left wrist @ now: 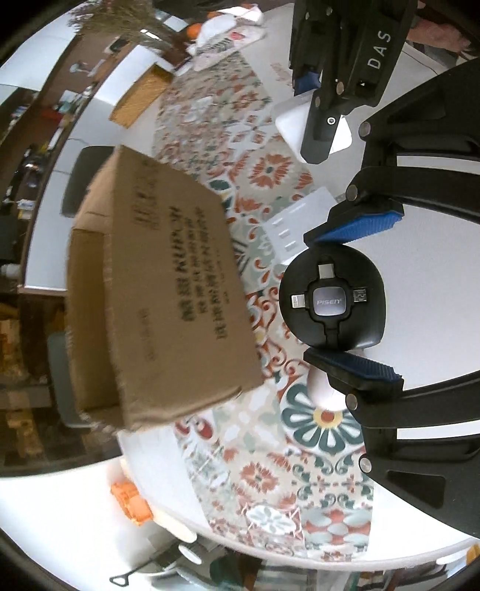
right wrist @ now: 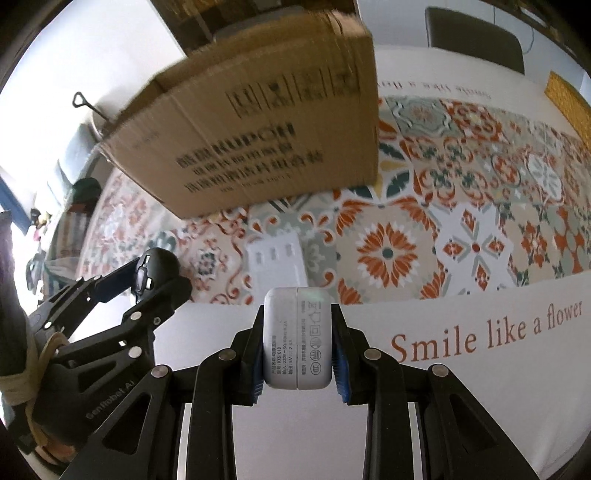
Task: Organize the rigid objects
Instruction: 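Carry both held items over the cardboard box and lower them inside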
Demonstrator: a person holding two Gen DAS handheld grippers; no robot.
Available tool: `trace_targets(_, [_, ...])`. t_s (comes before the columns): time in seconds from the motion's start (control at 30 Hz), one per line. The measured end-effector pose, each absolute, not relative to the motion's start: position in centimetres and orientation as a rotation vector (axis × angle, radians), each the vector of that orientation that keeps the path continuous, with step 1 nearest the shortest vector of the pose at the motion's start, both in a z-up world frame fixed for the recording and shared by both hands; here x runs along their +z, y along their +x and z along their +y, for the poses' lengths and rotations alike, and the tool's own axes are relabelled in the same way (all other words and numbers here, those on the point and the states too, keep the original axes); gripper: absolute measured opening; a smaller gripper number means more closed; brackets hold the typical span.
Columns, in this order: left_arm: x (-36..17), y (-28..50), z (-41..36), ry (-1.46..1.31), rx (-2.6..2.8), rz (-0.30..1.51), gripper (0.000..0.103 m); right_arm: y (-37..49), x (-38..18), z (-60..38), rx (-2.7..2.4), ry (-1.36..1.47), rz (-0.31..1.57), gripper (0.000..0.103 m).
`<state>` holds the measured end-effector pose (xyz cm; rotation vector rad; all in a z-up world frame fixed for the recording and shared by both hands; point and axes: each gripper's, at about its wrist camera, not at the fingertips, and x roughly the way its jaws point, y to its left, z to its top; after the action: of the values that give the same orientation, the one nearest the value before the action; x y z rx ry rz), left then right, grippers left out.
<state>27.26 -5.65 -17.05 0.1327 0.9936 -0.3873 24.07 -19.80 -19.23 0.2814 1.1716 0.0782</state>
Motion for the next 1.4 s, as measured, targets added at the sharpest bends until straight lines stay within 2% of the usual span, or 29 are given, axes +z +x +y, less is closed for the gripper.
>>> trace_targets(0.5, [-10.1,26.6,-4.5,0.08,-0.342,0.812,0.055,23.8,-11.7,-18.1,0.143,0.247,0.953,0.03])
trace_targets(1.4, [-2.1,31.4,-5.0,0.032,-0.269,0.649,0.055,28.4,-4.0,-19.1,0.137,0.195,0.699,0.03])
